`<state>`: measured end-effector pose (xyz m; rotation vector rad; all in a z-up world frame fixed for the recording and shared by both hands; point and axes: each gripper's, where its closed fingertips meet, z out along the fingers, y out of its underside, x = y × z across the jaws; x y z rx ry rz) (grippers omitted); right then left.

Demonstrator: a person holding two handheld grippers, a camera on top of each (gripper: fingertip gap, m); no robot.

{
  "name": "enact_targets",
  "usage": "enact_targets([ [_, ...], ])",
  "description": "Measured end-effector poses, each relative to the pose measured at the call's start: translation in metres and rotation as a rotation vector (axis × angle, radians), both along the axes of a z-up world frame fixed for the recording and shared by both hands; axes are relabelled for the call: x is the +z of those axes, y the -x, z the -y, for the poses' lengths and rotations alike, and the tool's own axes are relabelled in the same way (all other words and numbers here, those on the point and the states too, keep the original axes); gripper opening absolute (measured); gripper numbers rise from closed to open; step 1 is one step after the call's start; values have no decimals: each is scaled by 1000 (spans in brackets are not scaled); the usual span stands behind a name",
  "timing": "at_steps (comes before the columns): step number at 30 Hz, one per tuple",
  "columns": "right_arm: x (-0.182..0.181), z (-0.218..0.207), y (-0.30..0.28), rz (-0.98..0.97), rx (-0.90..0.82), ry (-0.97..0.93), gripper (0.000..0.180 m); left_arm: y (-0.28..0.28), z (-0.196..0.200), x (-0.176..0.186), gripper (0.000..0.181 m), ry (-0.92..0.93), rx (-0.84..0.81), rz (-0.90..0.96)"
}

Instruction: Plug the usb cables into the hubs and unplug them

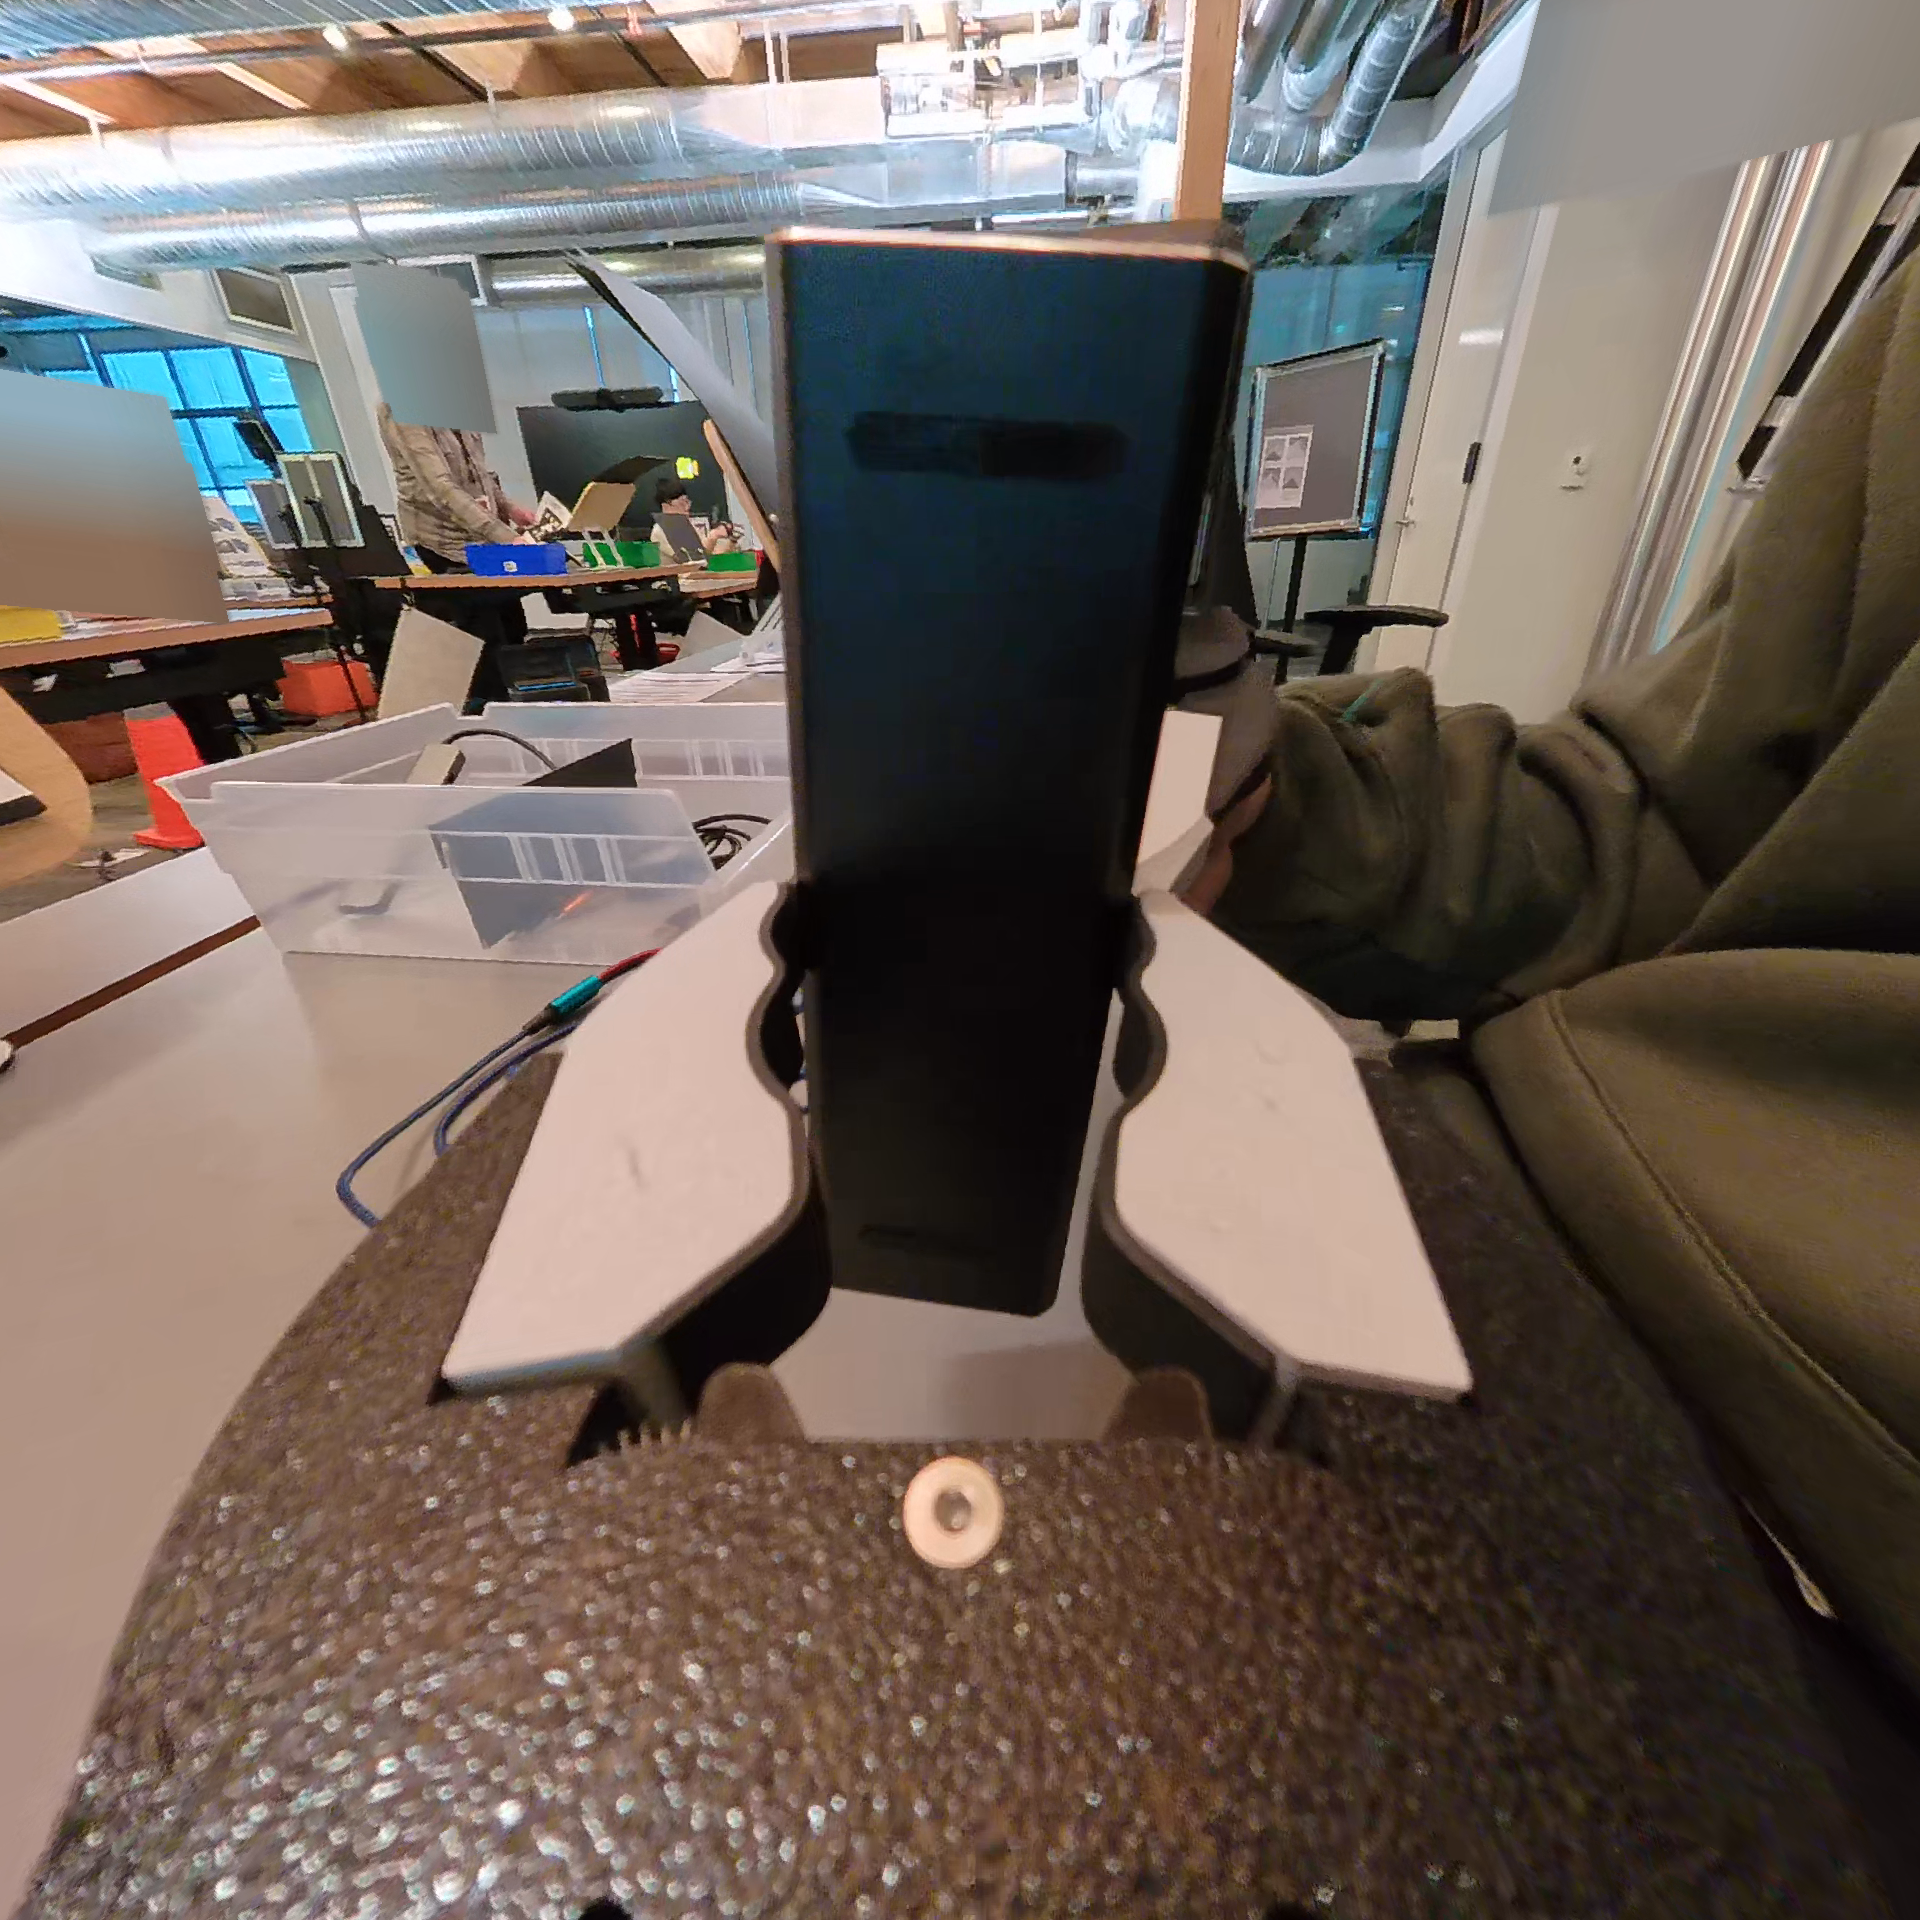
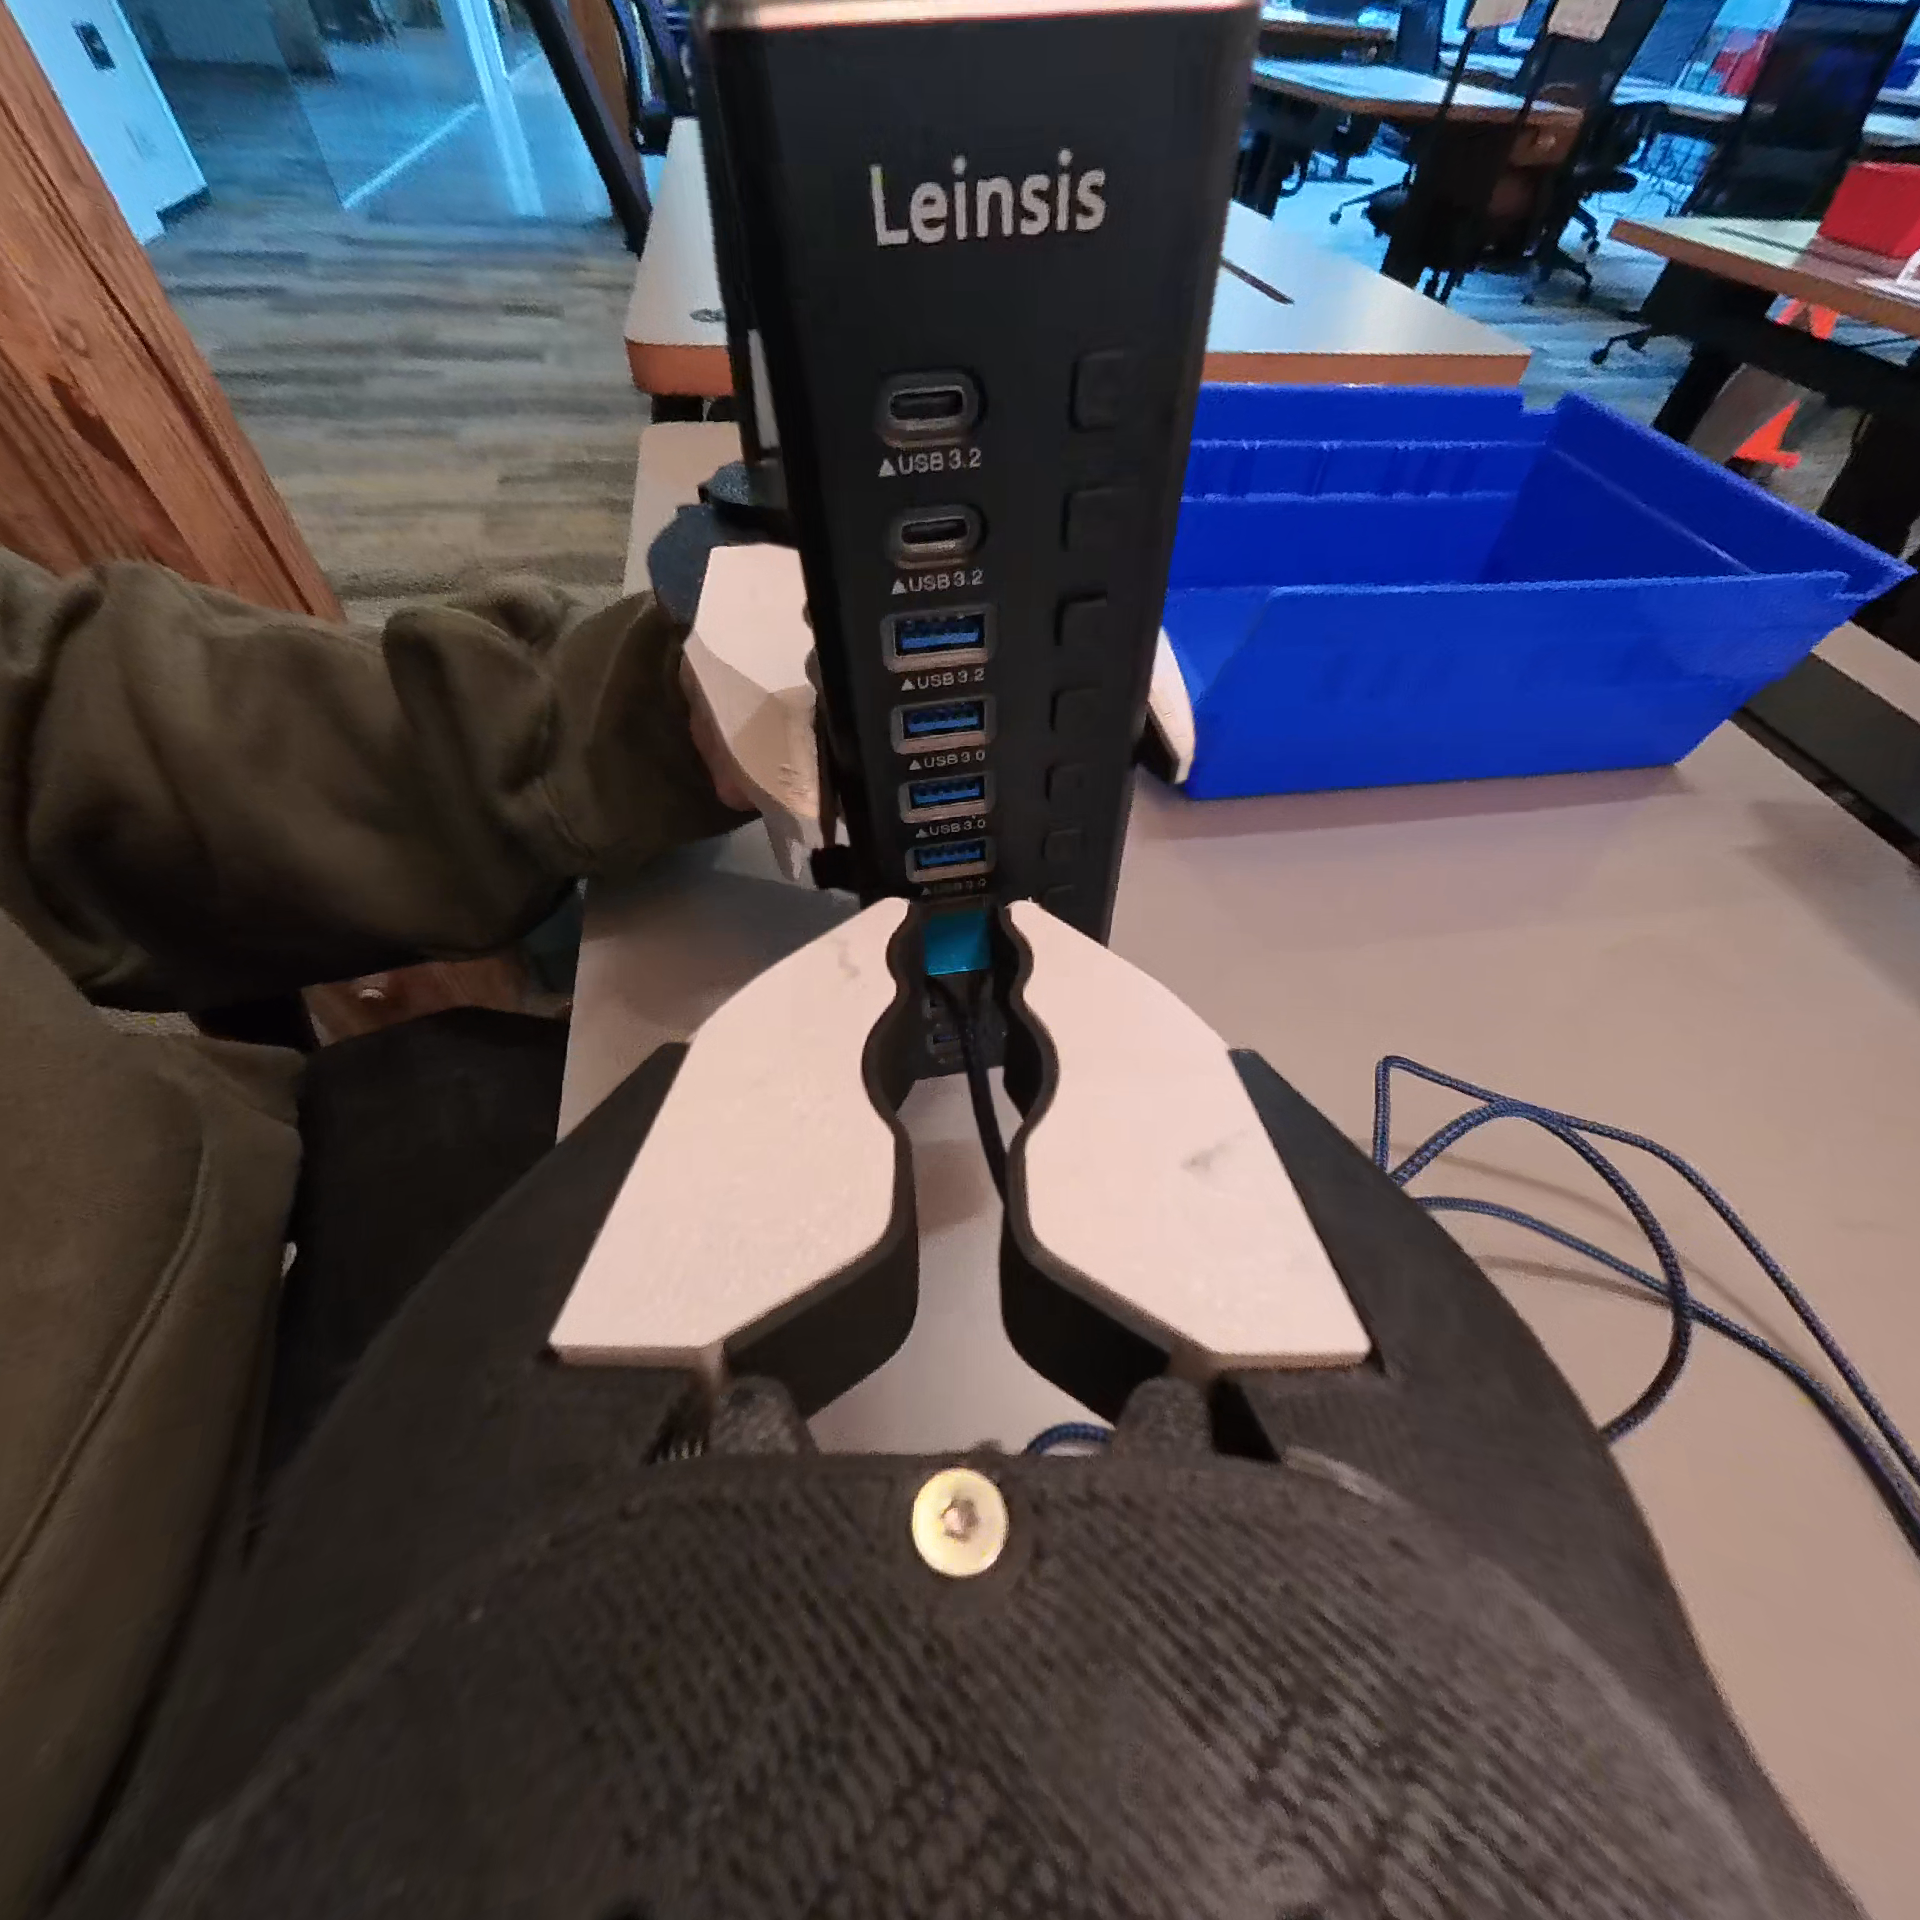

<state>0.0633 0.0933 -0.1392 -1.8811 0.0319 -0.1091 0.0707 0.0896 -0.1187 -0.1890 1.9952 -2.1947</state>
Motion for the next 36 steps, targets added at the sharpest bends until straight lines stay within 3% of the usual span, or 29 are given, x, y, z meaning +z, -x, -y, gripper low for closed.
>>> enact_targets([
  [9, 3, -3, 0, 16, 6, -17, 12, 0, -4, 3, 58, 44, -7, 1],
  [20, -1, -3, 0, 13, 1, 12, 27, 0, -5, 5, 58, 66, -4, 17],
  [21, -4, -4, 1, 23, 2, 27, 27, 0, -5, 6, 58, 72, -7, 15],
  [22, -3, -3, 0, 45, -13, 27, 15, 1, -5, 6, 58, 71, -10, 17],
  [30, -6, 2, 6, -9, 20, 73, 14, 8, -3, 1, 58, 9, -38, 45],
  [36, -13, -4, 9, 78, 41, 119, 14, 11, -5, -5, 58, -81, -44, 66],
])
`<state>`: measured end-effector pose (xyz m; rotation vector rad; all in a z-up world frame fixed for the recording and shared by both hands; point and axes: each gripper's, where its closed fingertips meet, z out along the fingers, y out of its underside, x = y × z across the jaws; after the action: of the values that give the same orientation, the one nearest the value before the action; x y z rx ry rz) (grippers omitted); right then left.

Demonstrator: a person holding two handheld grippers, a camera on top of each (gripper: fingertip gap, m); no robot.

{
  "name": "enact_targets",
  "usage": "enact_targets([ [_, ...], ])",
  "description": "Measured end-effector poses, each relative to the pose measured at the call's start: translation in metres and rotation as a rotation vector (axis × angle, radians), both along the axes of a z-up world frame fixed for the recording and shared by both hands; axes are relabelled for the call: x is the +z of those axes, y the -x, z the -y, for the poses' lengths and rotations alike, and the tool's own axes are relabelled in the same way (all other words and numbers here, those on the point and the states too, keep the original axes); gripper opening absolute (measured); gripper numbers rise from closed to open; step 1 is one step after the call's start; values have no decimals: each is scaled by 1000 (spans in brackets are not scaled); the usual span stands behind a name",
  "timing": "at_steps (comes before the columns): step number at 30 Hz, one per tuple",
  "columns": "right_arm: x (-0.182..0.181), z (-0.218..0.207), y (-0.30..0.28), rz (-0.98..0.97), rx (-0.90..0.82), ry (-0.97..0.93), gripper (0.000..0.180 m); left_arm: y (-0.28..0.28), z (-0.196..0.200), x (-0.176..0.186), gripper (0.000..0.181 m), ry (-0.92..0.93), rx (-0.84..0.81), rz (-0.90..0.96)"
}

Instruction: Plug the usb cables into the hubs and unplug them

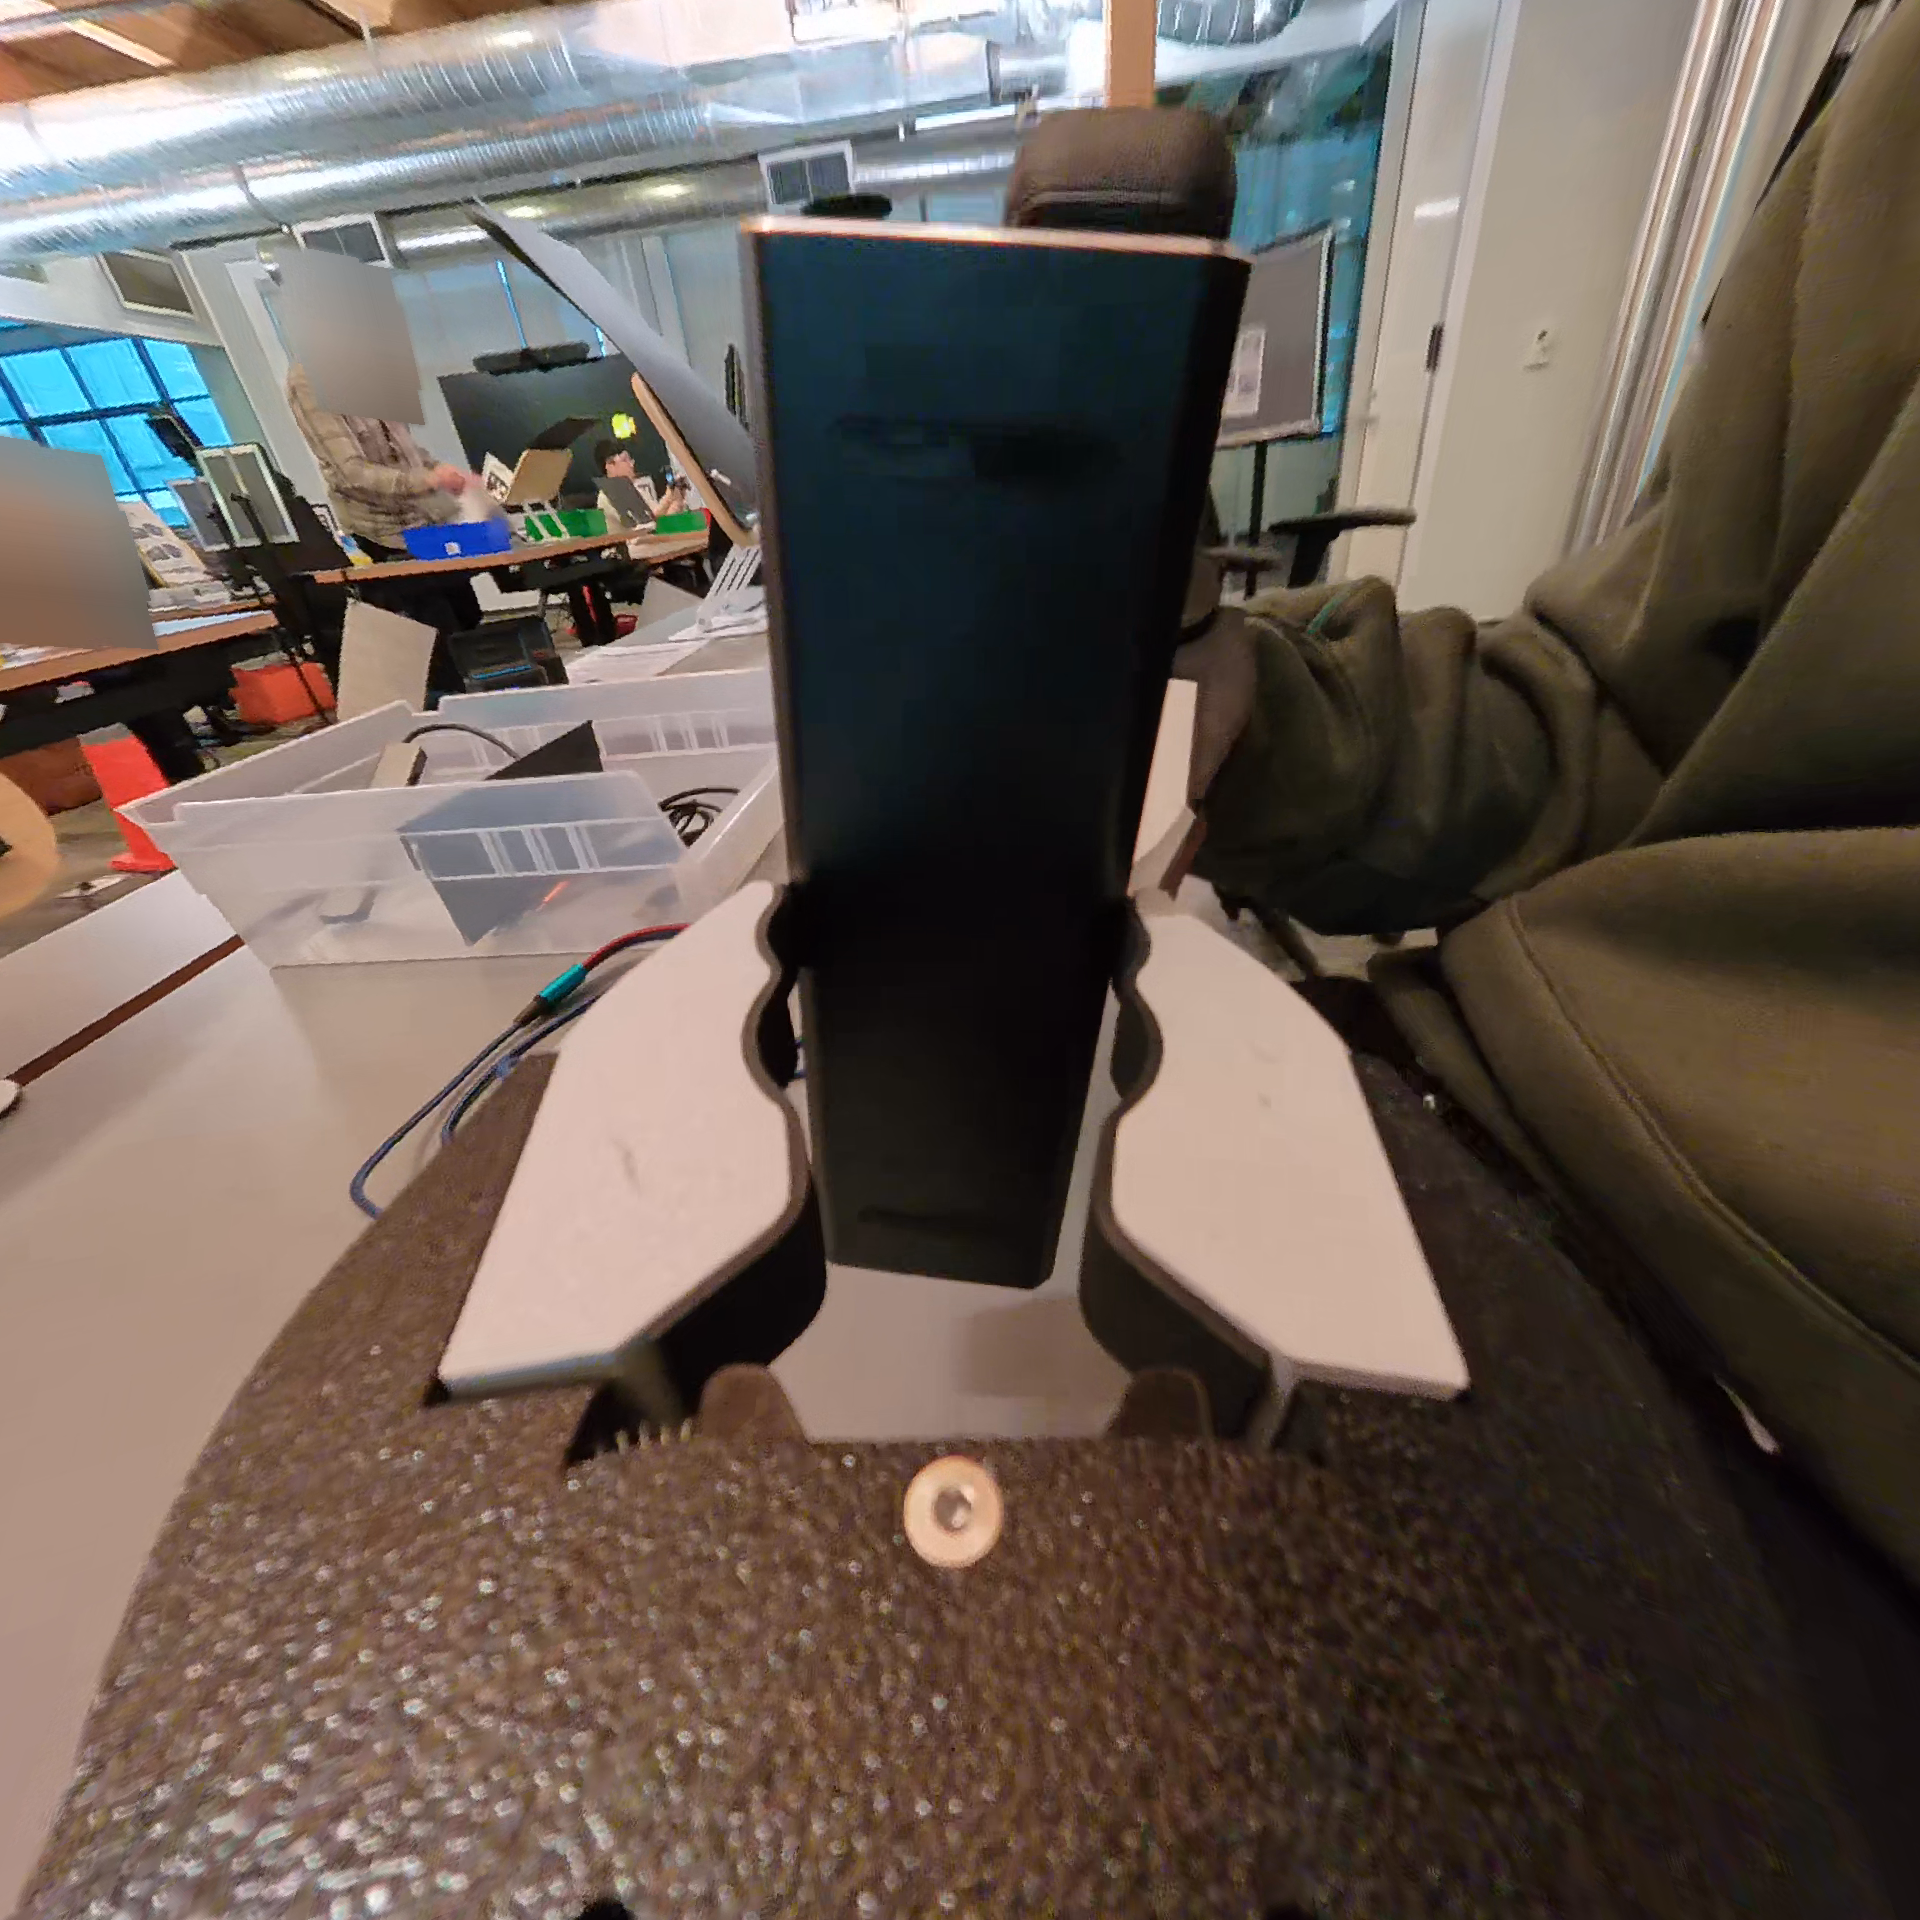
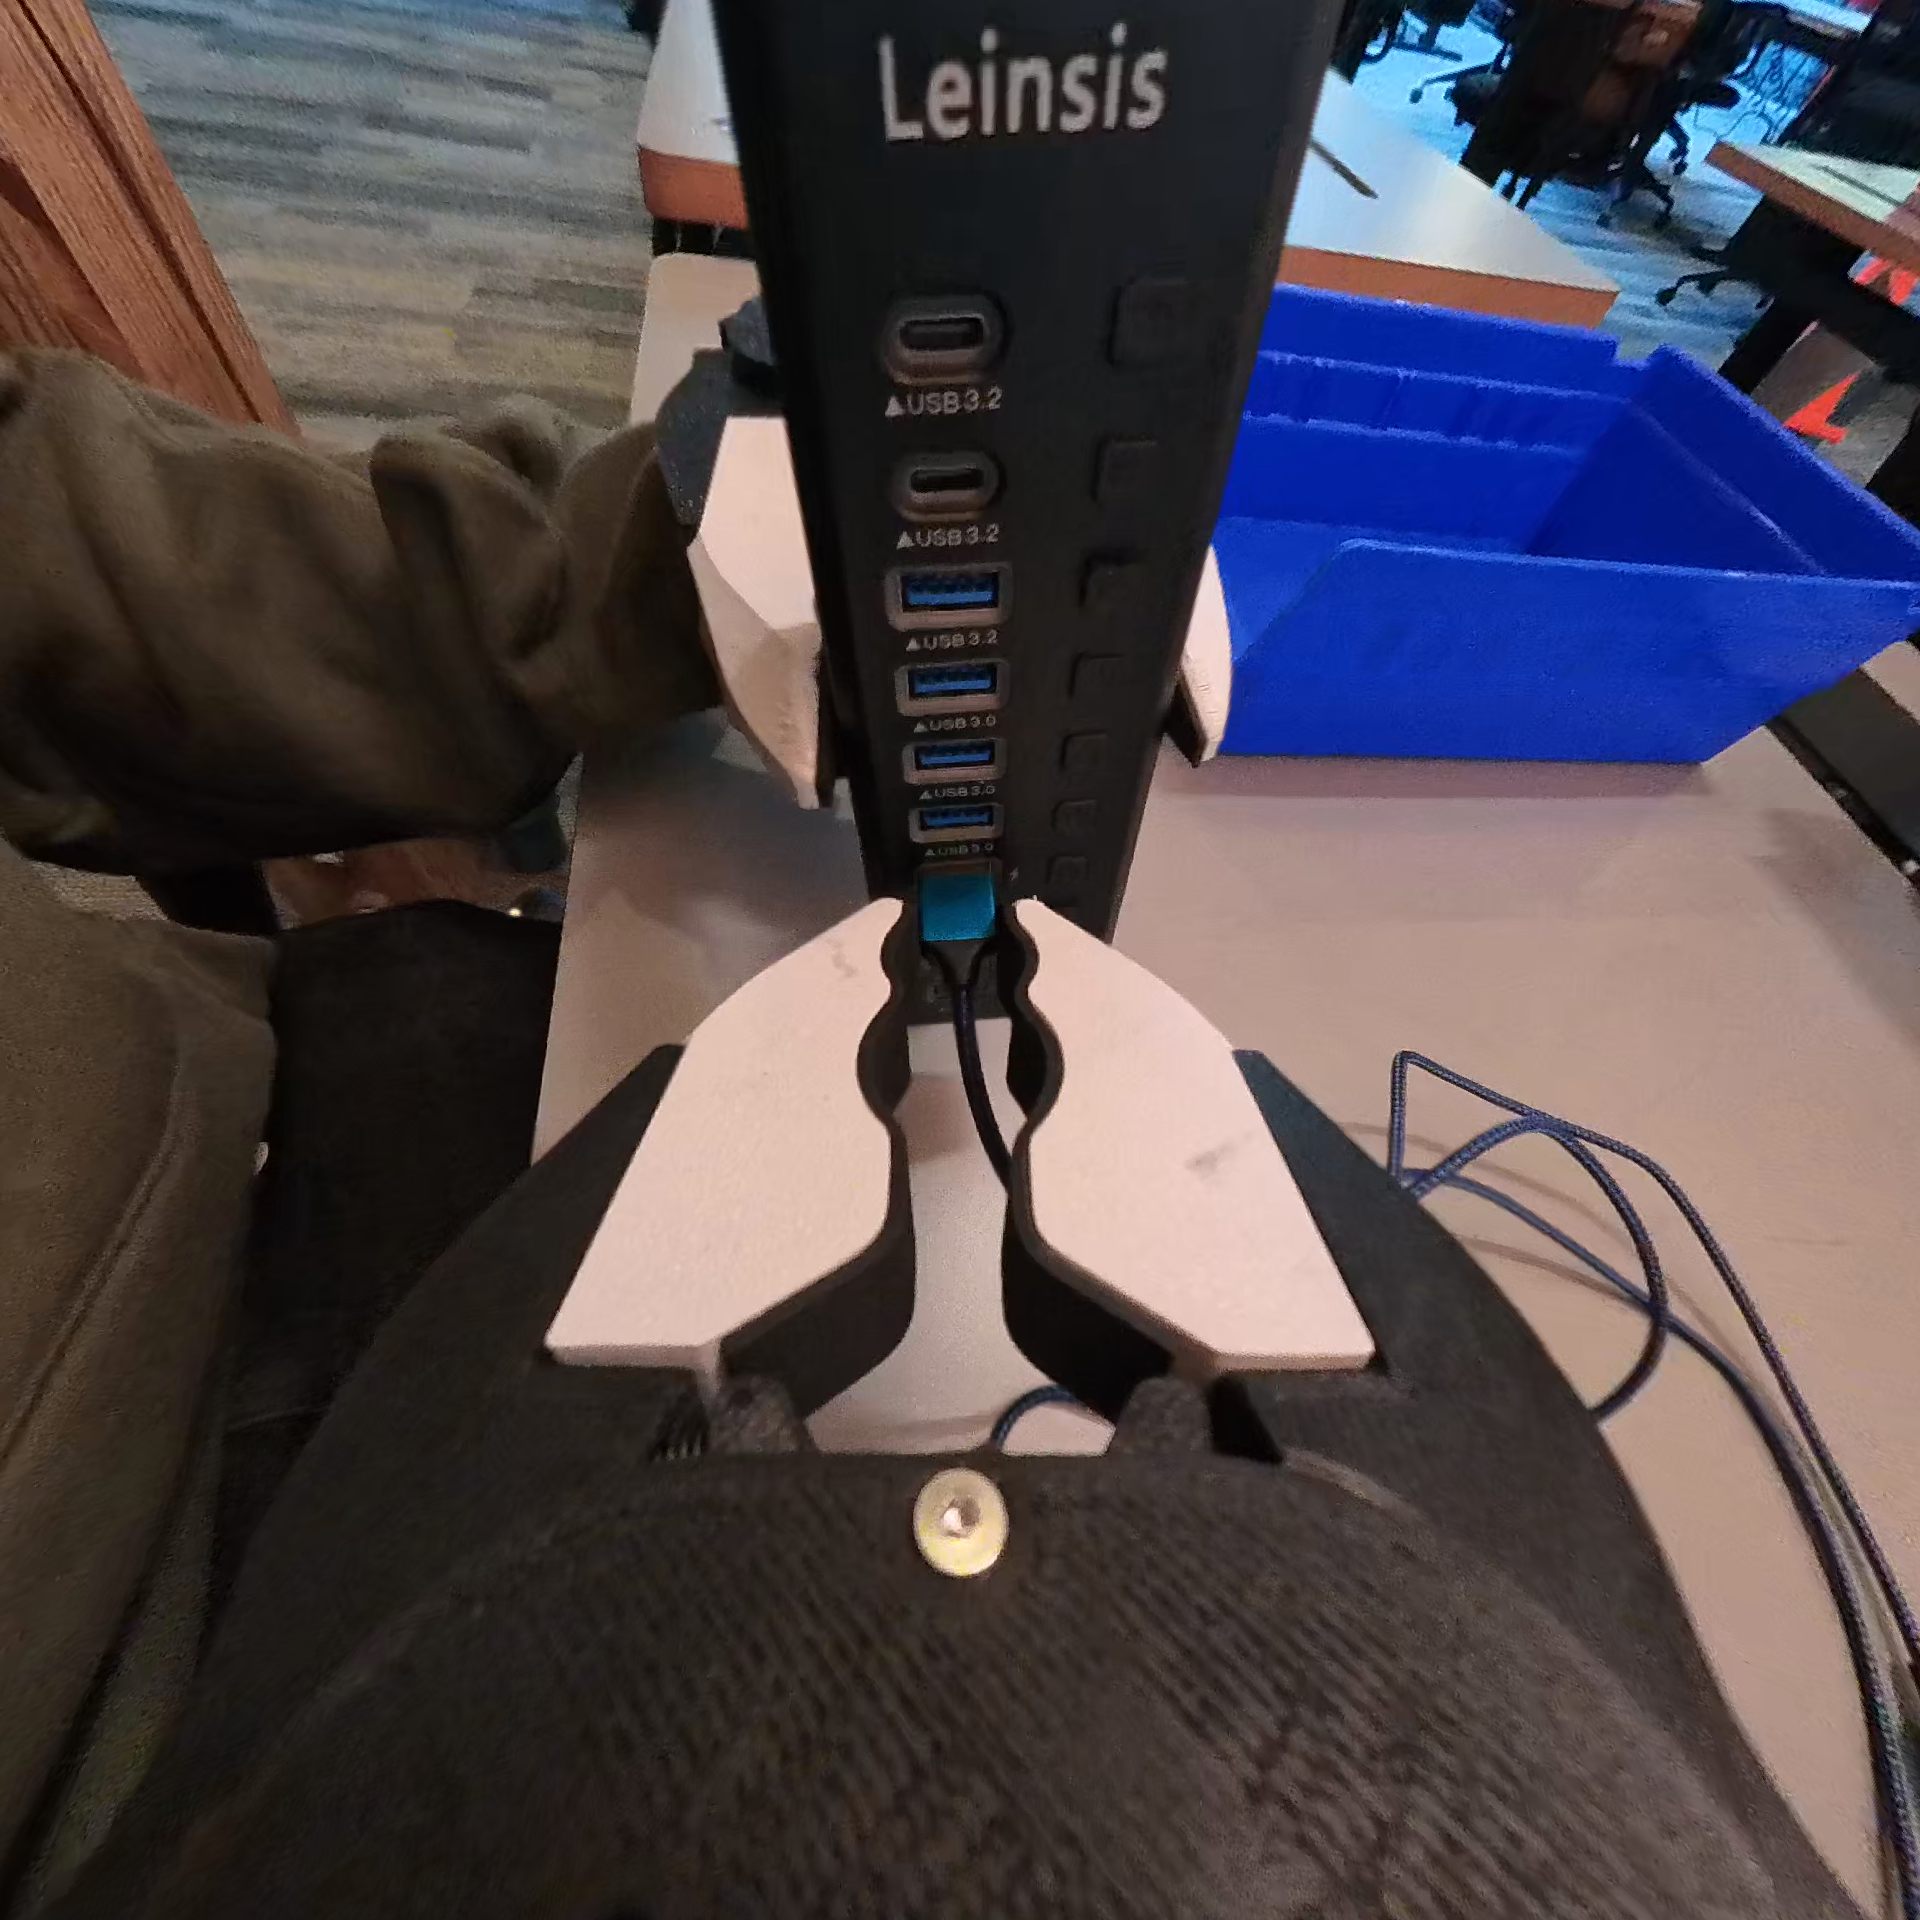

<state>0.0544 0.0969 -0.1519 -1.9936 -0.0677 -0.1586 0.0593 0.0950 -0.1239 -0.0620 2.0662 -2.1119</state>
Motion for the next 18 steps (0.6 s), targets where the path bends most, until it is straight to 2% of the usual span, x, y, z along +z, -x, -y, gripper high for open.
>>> enact_targets([
  [13, 1, -3, 5, 39, 16, 5, 14, 0, 12, -2, 66, 3, 0, -27],
  [18, 2, -4, 8, 60, 43, 15, 14, 6, 22, -8, 78, -12, -43, -53],
])
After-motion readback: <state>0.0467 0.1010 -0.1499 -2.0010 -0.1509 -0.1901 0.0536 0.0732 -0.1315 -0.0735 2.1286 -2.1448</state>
